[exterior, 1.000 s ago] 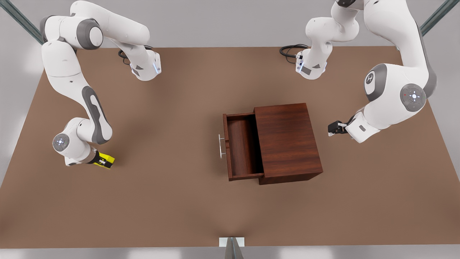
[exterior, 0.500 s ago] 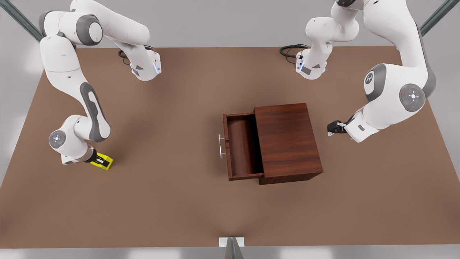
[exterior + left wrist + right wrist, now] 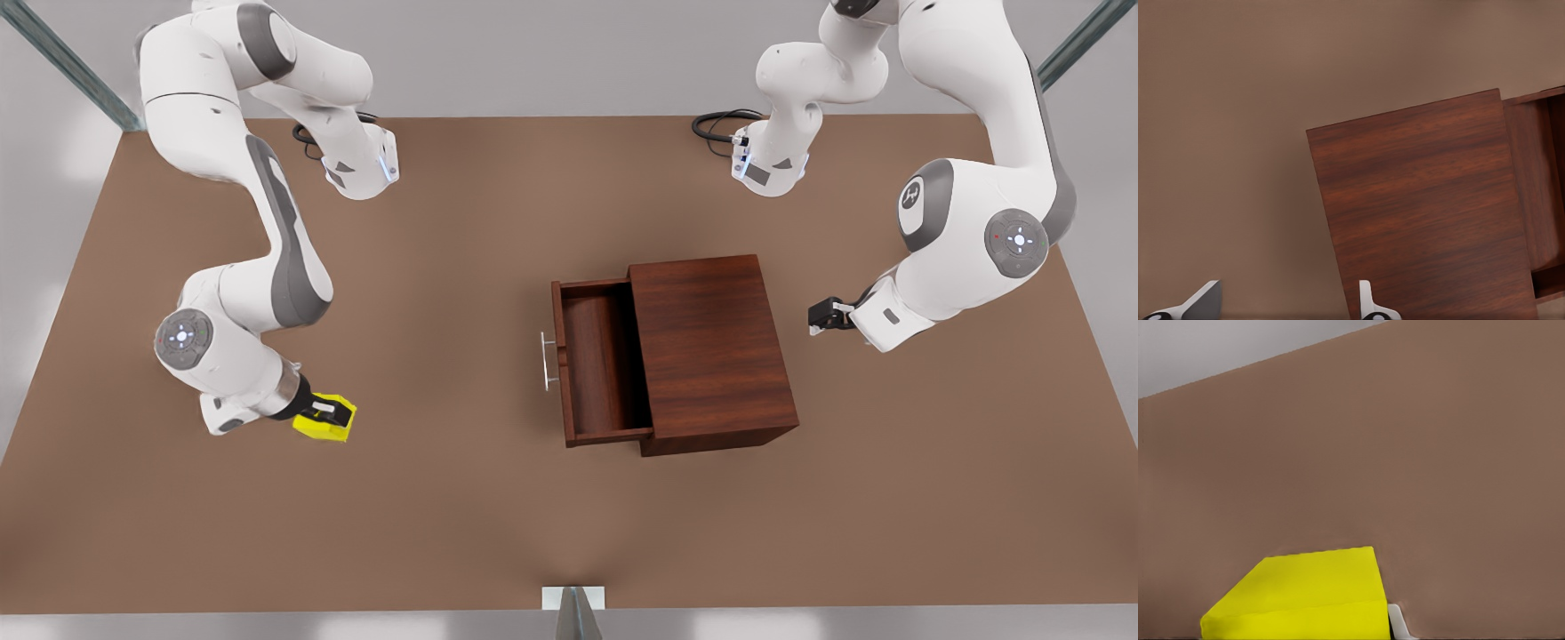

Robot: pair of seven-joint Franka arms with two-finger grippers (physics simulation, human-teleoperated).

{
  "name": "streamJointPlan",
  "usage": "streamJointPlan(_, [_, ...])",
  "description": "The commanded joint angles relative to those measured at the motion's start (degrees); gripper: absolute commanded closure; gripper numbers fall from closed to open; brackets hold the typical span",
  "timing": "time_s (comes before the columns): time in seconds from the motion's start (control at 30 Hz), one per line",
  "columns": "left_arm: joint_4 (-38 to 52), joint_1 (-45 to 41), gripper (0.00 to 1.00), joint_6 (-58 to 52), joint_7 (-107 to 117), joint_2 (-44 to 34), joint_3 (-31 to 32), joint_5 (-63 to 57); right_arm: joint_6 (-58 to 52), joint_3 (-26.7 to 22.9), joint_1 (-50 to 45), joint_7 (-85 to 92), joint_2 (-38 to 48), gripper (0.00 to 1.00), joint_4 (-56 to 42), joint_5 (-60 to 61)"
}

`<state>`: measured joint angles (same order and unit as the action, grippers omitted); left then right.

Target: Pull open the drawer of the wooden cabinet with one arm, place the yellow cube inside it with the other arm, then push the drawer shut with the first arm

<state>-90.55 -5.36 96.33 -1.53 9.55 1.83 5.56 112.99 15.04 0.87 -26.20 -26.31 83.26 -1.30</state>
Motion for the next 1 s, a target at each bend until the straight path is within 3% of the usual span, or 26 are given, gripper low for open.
streamJointPlan(0.0, [0.03,0.00,0.00,0.00,-0.32,-0.06,0.01,-0.02,-12.00,-0.01,-4.56,-42.17,-1.54,0.41,-3.63,-0.72])
streamJointPlan(0.2, [0.03,0.00,0.00,0.00,-0.31,-0.06,0.01,-0.02,-10.86,-0.10,-17.22,-58.79,-5.94,0.41,-9.43,-0.81])
streamJointPlan(0.4, [0.03,0.00,0.00,0.00,-0.32,-0.06,0.01,-0.02,-10.77,-1.07,-30.75,-72.41,-15.17,0.41,-22.00,-0.90])
streamJointPlan(0.6, [0.12,-0.09,0.00,0.17,-0.31,-0.06,0.01,-0.11,-10.51,-3.18,-38.40,-78.21,-22.46,0.41,-30.17,-0.90])
streamJointPlan(0.77, [0.11,-0.09,0.00,0.17,-0.31,-0.06,0.01,-0.02,-7.43,-6.25,-42.62,-80.15,-24.75,0.41,-31.49,-0.90])
streamJointPlan(0.8, [0.03,-0.09,0.00,0.17,-0.31,-0.06,0.01,-0.02,-7.43,-6.25,-42.53,-79.97,-24.66,0.00,-31.49,-0.98])
streamJointPlan(0.97, [0.03,-0.09,0.00,0.17,0.12,-0.06,0.01,-0.02,-11.29,-6.34,-41.92,-79.54,-22.73,0.00,-31.49,-1.07])
